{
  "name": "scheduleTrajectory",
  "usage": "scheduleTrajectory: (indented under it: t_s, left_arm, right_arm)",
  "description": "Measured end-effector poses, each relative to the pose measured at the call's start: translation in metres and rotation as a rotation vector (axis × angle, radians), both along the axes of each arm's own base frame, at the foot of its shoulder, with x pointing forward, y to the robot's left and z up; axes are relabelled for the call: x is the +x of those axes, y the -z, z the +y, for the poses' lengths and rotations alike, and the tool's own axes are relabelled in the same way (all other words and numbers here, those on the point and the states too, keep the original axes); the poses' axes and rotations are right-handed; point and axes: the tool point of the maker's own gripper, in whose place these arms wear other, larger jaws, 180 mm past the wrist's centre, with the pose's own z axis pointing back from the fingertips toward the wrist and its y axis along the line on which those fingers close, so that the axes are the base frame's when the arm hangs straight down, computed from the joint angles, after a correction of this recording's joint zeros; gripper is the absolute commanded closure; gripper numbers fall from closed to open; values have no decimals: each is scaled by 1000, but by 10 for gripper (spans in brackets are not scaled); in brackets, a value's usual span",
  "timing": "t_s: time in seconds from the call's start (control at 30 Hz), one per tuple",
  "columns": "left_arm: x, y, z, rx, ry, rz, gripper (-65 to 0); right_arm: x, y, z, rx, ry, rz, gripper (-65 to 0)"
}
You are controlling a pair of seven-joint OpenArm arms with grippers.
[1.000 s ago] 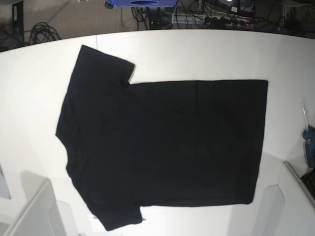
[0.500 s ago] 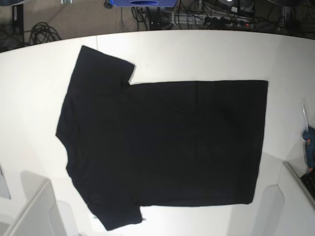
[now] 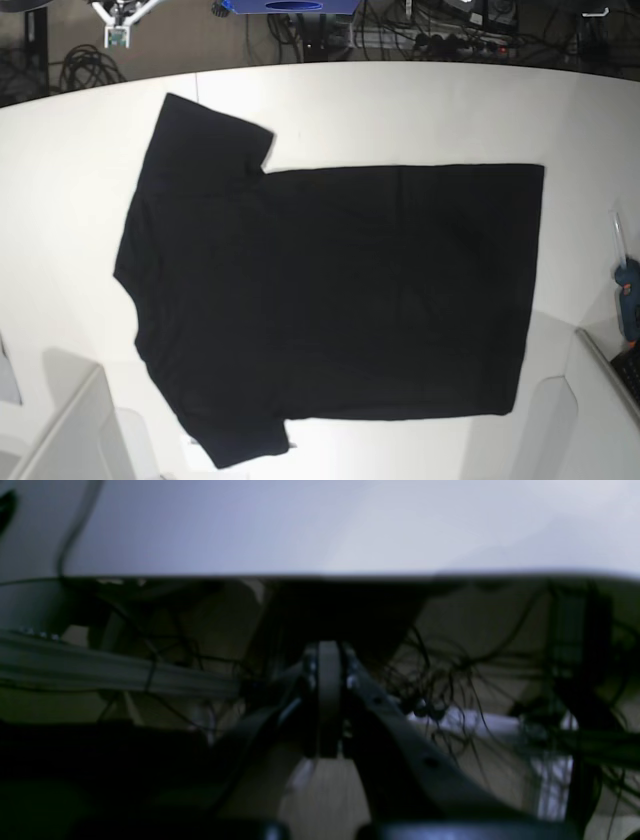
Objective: Fold the T-shirt properly
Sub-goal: 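Lower both grippers onto the shirt's shoulder corners and grasp them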
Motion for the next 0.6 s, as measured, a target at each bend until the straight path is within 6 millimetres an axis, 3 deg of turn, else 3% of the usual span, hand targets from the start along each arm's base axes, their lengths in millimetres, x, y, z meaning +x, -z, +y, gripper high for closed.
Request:
scheduleTrajectory:
  t_s: [0.17, 0.37, 0.5, 0.6]
  left_arm:
    - [29, -20, -9, -4, 41, -66, 0]
    - [62, -26, -29, -130, -11, -62, 0]
    - [80, -20, -16, -237, -129, -75, 0]
    - [95, -14, -8, -278, -158, -13, 0]
  right_arm:
    - [38, -17, 1, -5, -3, -80, 0]
    - [76, -26, 2, -3, -3, -176, 0]
    - [109, -33, 2, -1, 1, -255, 0]
    - [134, -39, 13, 79, 57, -338, 0]
